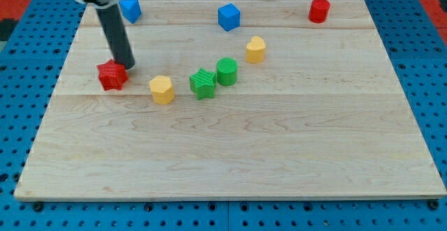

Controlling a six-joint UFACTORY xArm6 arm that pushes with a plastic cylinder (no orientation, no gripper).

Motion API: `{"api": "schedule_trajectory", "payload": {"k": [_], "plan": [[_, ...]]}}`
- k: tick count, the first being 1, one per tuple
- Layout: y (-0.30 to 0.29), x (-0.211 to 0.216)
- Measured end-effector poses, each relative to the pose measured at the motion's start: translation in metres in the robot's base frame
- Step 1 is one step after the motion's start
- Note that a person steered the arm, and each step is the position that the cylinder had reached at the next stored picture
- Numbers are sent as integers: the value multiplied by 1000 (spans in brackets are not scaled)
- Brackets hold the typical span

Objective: Push the green star diagonally below right to the yellow heart

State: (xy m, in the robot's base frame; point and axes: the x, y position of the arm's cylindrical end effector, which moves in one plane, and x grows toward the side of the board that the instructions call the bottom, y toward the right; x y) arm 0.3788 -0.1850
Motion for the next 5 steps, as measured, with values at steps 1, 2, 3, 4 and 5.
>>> {"api": "schedule_trajectory", "payload": {"k": [1,2,3,4,5], "plan": [[5,-19],[10,-29],[10,-29],[19,-30],[37,-31]]}}
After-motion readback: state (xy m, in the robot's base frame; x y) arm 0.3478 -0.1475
